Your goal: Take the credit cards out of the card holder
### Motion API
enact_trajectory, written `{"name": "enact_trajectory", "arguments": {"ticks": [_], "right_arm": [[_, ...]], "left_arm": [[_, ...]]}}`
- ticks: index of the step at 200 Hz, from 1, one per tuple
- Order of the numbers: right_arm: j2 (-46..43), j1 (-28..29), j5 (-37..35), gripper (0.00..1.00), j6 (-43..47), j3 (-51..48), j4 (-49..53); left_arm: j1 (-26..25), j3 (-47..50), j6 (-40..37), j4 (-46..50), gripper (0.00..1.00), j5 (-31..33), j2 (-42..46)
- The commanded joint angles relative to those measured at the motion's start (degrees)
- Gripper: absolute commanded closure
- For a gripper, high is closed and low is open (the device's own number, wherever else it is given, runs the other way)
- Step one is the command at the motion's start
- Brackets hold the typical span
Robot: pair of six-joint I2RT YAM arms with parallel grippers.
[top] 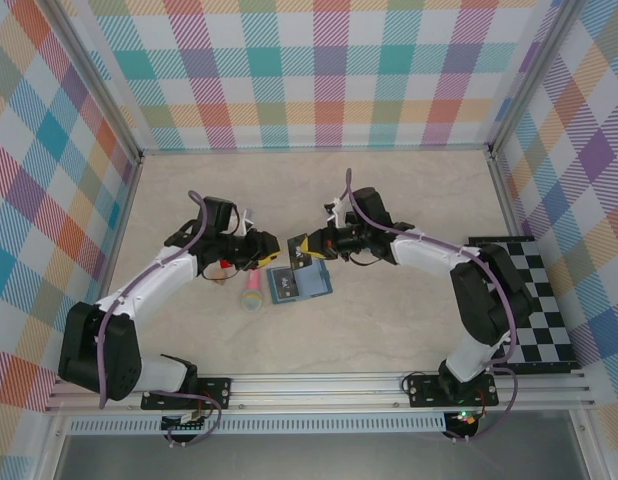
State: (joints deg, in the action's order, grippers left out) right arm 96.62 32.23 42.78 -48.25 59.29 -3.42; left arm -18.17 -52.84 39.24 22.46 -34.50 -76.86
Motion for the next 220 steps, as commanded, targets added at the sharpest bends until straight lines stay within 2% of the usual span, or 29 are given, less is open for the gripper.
{"name": "enact_trajectory", "arguments": {"ticks": [1, 37, 78, 107, 142, 165, 186, 220], "right_arm": [[-3.9, -1.4, -6.2, 1.0, 9.0, 3.1, 9.8], [-8.8, -4.8, -18.8, 1.0, 21.4, 6.1, 22.3], [-13.6, -6.9, -36.2, 1.0, 40.2, 11.0, 30.6], [-12.7, -8.6, -39.0, 1.0, 52.5, 15.1, 31.4], [-7.8, -10.1, -38.4, 1.0, 65.2, 20.6, 32.5], [-3.1, -10.2, -33.4, 1.0, 73.9, 26.1, 38.9], [0.7, -10.3, -34.7, 1.0, 80.2, 28.2, 39.9], [7.5, -10.2, -34.6, 1.0, 90.9, 34.3, 47.7]], "left_arm": [[0.7, -3.9, -5.8, 13.4, 0.59, 11.8, 3.1], [0.6, -5.1, -7.9, 20.0, 0.39, 21.7, 5.0], [0.8, -4.3, -8.8, 20.7, 0.14, 26.0, 6.7], [0.8, -3.9, -10.6, 19.8, 0.01, 26.3, 7.0], [0.8, -4.5, -11.7, 20.2, 0.0, 26.9, 7.1], [0.8, -4.6, -11.8, 20.8, 0.0, 27.3, 7.2], [0.8, -4.4, -11.6, 20.3, 0.0, 26.7, 7.0], [0.8, -3.2, -12.0, 19.1, 0.0, 24.7, 7.5]]}}
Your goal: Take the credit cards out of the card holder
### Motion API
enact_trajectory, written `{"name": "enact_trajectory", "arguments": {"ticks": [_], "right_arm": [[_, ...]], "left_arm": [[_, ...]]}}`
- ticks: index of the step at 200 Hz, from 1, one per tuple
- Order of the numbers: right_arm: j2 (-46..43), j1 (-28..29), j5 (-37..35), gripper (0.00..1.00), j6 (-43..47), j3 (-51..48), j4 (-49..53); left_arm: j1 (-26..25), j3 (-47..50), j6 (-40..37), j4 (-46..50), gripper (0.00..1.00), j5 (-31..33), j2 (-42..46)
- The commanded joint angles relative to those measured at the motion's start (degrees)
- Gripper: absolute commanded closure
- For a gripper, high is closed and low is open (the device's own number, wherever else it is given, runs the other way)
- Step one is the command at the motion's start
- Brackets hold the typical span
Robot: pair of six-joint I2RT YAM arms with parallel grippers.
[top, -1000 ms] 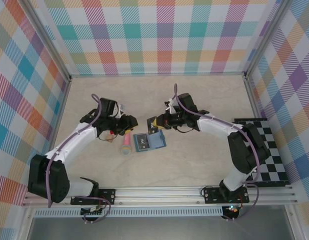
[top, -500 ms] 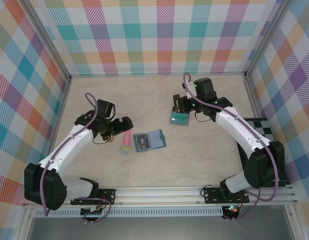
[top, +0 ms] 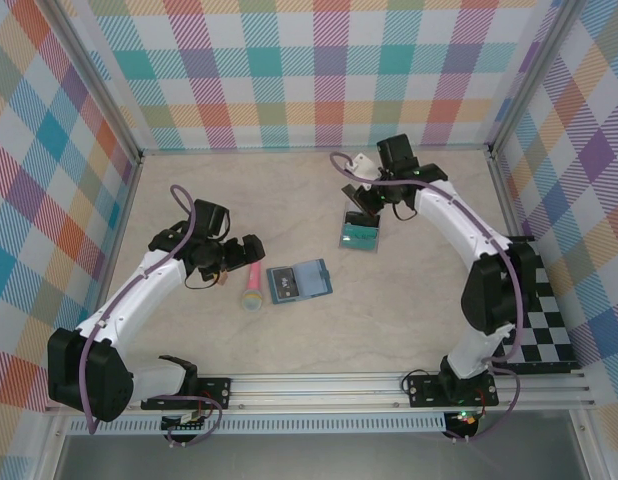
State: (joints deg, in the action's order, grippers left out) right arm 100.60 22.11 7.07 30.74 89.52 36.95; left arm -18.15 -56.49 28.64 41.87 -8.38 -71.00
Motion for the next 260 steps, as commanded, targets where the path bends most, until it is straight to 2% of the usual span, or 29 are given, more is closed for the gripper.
{"name": "enact_trajectory", "arguments": {"ticks": [1, 23, 58, 108, 211, 260], "right_arm": [[3.7, -0.1, 0.9, 1.0, 12.1, 4.2, 7.4], [7.6, -0.1, -1.6, 1.0, 15.5, 7.4, 10.8], [10.8, 0.0, -1.8, 1.0, 19.7, 9.5, 14.1], [14.3, 0.1, -9.7, 1.0, 23.6, 8.7, 11.5], [18.0, 0.0, -9.3, 1.0, 26.5, 12.0, 12.0], [17.4, 0.1, -9.9, 0.81, 25.0, 11.1, 12.1]], "left_arm": [[0.7, 0.6, -1.4, -0.3, 0.0, -1.5, 1.7], [0.7, 1.1, -1.4, -0.3, 0.0, -2.7, 1.5], [0.7, 1.9, -1.4, -0.5, 0.0, -2.7, 1.5], [0.8, 2.1, -1.9, -0.6, 0.0, -3.0, 0.8], [0.7, 1.1, -3.0, 0.9, 0.0, -3.5, -0.7], [0.7, 1.0, -3.3, 0.6, 0.0, -4.4, -1.3]]}}
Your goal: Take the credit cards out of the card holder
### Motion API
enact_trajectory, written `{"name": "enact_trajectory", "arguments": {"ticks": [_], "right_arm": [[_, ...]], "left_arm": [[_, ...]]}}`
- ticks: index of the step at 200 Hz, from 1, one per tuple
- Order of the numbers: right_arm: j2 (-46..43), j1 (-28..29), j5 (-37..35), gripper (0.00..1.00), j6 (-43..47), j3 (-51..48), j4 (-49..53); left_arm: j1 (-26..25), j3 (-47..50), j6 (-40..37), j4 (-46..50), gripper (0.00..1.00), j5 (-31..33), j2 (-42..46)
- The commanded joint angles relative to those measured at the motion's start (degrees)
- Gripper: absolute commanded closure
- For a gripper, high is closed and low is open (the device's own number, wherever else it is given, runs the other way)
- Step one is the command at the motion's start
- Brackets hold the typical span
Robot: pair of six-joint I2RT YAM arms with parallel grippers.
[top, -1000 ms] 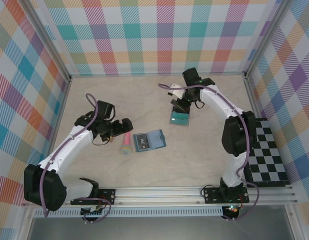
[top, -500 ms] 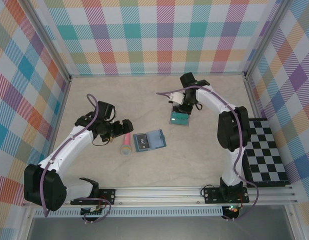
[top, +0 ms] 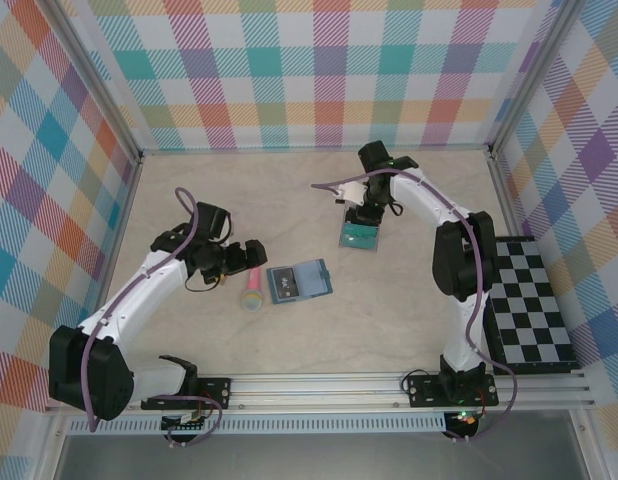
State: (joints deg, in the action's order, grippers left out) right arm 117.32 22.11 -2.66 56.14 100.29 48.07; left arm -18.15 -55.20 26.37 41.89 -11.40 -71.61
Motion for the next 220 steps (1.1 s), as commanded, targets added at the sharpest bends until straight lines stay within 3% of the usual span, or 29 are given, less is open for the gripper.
{"name": "enact_trajectory", "arguments": {"ticks": [1, 20, 53, 88, 116, 165, 179, 195, 220], "right_arm": [[0.7, 0.1, -0.2, 0.81, -0.5, 0.3, 0.9], [-0.6, 0.1, 0.6, 0.73, -2.3, -0.2, -0.8], [-3.3, 0.1, 1.9, 0.75, -7.1, -0.4, -3.1], [-10.6, 0.8, 9.9, 0.72, -16.1, -4.5, -6.1], [-18.3, 2.0, 13.9, 0.65, -29.3, -11.8, -13.4], [-30.3, 6.5, 15.9, 0.65, -59.0, -31.1, -30.3], [-30.8, 7.8, 18.7, 0.65, -64.7, -34.3, -32.1], [-29.0, 9.7, 26.6, 0.68, -66.4, -36.0, -32.3], [-25.1, 14.3, 28.7, 0.69, -72.4, -38.3, -35.6]], "left_arm": [[0.7, -0.3, -1.1, 0.6, 0.0, -1.3, -0.7], [0.7, 0.0, -1.1, 0.8, 0.0, -1.3, -0.6], [0.7, 0.5, -0.9, 0.0, 0.0, -2.3, 0.4], [0.7, 0.7, -0.5, -0.6, 0.0, -2.9, 1.3], [0.7, 1.2, 1.0, -2.2, 0.0, -4.5, 1.3], [-0.4, 5.2, 7.2, -8.9, 0.03, -10.4, 1.7], [-1.5, 6.4, 9.1, -10.7, 0.05, -11.0, 1.3], [-3.0, 6.7, 10.7, -12.1, 0.08, -10.5, 0.6], [-5.0, 6.7, 12.5, -14.0, 0.12, -8.6, -1.3]]}}
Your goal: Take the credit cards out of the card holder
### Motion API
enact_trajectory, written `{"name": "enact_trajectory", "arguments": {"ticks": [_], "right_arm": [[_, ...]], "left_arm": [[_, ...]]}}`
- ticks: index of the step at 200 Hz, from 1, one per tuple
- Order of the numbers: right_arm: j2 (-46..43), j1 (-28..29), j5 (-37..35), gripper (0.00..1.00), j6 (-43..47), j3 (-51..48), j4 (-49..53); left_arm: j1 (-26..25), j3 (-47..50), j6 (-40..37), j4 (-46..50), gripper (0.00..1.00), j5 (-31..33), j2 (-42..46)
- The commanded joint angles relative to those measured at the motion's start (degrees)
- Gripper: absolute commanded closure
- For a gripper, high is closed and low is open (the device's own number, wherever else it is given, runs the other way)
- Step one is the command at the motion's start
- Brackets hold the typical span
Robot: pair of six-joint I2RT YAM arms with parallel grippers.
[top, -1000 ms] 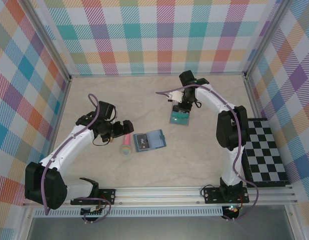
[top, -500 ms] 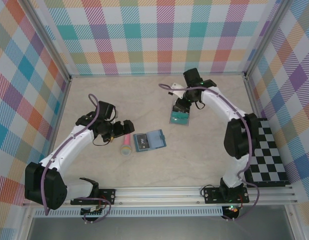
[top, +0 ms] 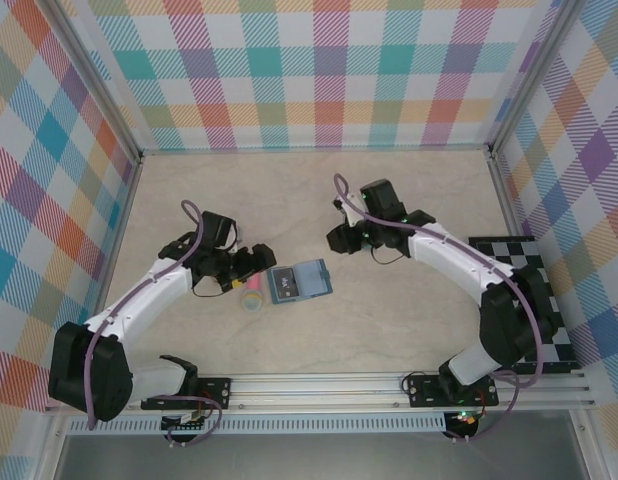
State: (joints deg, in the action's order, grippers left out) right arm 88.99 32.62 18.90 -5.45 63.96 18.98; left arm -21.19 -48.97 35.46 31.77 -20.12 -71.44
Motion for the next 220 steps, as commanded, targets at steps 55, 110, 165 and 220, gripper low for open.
{"name": "enact_trajectory", "arguments": {"ticks": [55, 110, 165, 220], "right_arm": [[14.5, 9.2, 5.7, 0.7, -23.4, 3.9, -3.7], [19.4, 10.2, 4.8, 0.75, -31.0, 3.8, -6.4], [21.8, 10.4, 5.5, 0.77, -31.3, 5.4, -6.3], [23.9, 10.5, 3.8, 0.79, -31.5, 8.2, -4.3]], "left_arm": [[-6.0, -0.7, 7.2, -6.5, 0.27, 5.0, -8.5], [-7.8, 0.0, 10.2, -9.0, 0.6, 7.0, -14.2], [-7.9, 0.6, 10.3, -10.0, 0.8, 7.6, -17.2], [-7.9, 1.6, 11.1, -10.3, 0.86, 8.0, -18.7]]}}
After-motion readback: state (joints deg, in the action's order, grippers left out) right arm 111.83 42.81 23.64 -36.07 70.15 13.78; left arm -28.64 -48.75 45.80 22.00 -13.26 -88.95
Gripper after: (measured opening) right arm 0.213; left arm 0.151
